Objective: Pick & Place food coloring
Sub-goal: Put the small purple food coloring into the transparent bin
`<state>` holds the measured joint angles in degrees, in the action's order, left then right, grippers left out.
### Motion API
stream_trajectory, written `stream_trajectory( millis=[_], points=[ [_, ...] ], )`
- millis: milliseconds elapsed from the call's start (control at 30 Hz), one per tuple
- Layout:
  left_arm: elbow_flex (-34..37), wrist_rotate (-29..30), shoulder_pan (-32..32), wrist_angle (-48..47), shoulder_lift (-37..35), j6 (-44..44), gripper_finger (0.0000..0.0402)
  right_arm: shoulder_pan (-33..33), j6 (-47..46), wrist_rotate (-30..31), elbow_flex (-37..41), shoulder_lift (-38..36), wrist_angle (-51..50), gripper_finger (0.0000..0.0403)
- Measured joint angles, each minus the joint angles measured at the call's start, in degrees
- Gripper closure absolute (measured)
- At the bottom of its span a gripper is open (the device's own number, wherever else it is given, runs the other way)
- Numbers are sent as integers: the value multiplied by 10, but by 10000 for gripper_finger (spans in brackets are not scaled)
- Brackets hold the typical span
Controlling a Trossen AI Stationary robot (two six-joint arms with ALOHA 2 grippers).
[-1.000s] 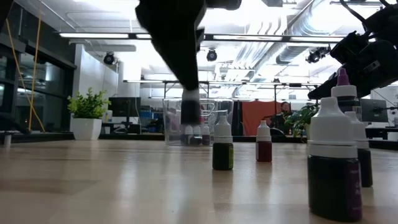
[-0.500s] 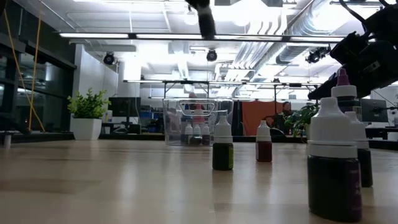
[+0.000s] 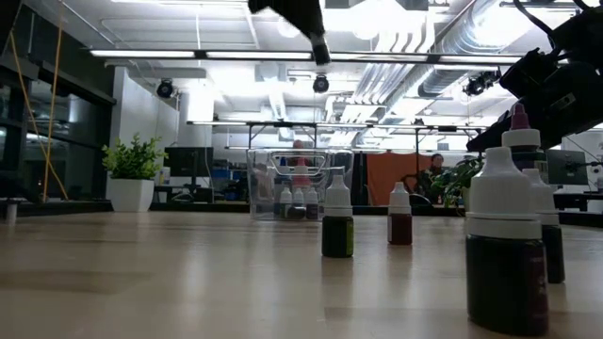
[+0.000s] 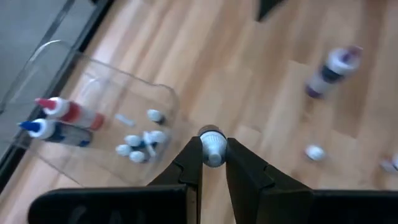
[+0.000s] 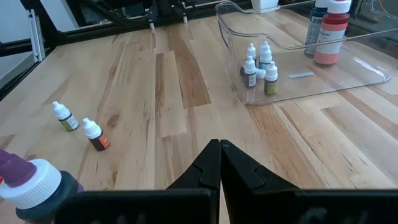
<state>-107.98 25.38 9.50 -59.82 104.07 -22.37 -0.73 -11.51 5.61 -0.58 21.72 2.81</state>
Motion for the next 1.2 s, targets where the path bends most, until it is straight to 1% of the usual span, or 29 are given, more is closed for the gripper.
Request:
stream_trajectory(
  millis=[200,400,500,567,633,733,800,967,1067,1133,1200],
  points=[
    [0,-12,-74,7,0,4,362,0,0,0,0,0,0,402],
    [0,-67,-119,43,0,10,362,0,0,0,0,0,0,402],
    [0,-93,-135,55,0,-34,362,0,0,0,0,0,0,402],
    [0,-130,-149,61,0,-77,362,0,0,0,0,0,0,402],
    [0,-164,-164,62,0,-101,362,0,0,0,0,0,0,402],
    [0,-182,-187,40,0,-144,362,0,0,0,0,0,0,402],
    [1,-178,-202,25,0,-165,362,0,0,0,0,0,0,402],
    [1,-138,-228,20,0,-198,362,0,0,0,0,0,0,402],
    [1,-119,-231,35,2,-200,362,0,0,0,0,0,0,402],
    [0,-96,-230,42,11,-202,362,0,0,0,0,0,0,402],
    [2,-86,-229,34,22,-204,362,0,0,0,0,0,0,402]
  ],
)
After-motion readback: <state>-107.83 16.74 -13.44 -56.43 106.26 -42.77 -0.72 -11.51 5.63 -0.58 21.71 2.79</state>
